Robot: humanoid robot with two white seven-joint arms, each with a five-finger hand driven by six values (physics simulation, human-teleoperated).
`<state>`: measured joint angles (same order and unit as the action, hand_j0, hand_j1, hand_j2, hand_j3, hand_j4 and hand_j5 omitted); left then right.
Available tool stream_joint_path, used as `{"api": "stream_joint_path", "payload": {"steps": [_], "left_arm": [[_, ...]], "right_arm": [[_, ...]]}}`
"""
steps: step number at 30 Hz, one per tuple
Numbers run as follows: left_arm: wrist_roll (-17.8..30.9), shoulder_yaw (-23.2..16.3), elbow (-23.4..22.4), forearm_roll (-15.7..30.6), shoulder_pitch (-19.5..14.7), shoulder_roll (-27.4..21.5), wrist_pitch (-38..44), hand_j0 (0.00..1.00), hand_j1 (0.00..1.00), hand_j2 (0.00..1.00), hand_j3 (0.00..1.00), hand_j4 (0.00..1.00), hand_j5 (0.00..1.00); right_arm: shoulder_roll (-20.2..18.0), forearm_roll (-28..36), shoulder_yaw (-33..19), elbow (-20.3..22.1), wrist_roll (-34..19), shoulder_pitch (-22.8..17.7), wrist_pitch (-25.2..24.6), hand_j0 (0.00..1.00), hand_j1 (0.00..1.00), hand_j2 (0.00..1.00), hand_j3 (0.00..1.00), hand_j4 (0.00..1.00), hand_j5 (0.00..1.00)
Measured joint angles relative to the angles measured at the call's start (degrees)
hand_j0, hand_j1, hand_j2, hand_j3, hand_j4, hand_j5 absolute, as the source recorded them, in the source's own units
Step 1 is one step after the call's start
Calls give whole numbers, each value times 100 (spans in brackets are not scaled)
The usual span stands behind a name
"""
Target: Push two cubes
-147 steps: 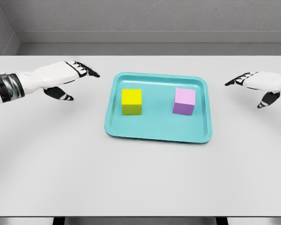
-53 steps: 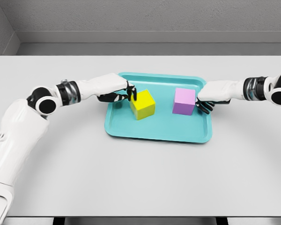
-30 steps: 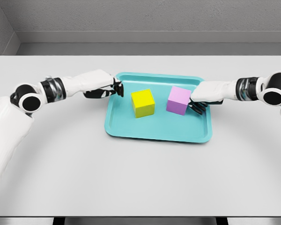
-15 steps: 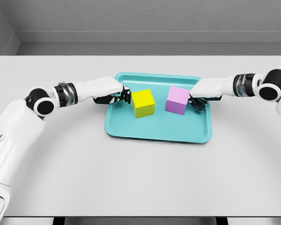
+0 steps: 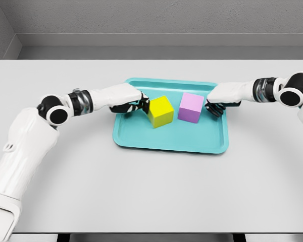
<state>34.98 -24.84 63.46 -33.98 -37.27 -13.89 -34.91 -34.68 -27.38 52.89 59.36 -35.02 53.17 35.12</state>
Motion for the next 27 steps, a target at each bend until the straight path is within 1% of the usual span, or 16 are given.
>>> {"api": "stream_joint_path", "payload": {"steps": [5, 11, 23, 27], "left_arm": [[-12, 32, -139, 132, -26, 47, 53, 43, 43, 43, 43, 43, 43], [-26, 67, -305, 307, -53, 79, 113, 43, 43, 43, 43, 43, 43], [-37, 110, -369, 315, -53, 257, 203, 43, 43, 43, 43, 43, 43], [-29, 114, -359, 316, -44, 227, 156, 43, 43, 43, 43, 43, 43]], "right_arm": [[73, -57, -1, -37, 1, 26, 0, 10, 10, 10, 10, 10, 10], [151, -70, -1, -179, 0, 105, 0, 10, 10, 10, 10, 10, 10], [294, -73, 7, -206, 0, 123, 0, 10, 10, 10, 10, 10, 10], [323, -90, 8, -198, -1, 132, 3, 10, 10, 10, 10, 10, 10]]}}
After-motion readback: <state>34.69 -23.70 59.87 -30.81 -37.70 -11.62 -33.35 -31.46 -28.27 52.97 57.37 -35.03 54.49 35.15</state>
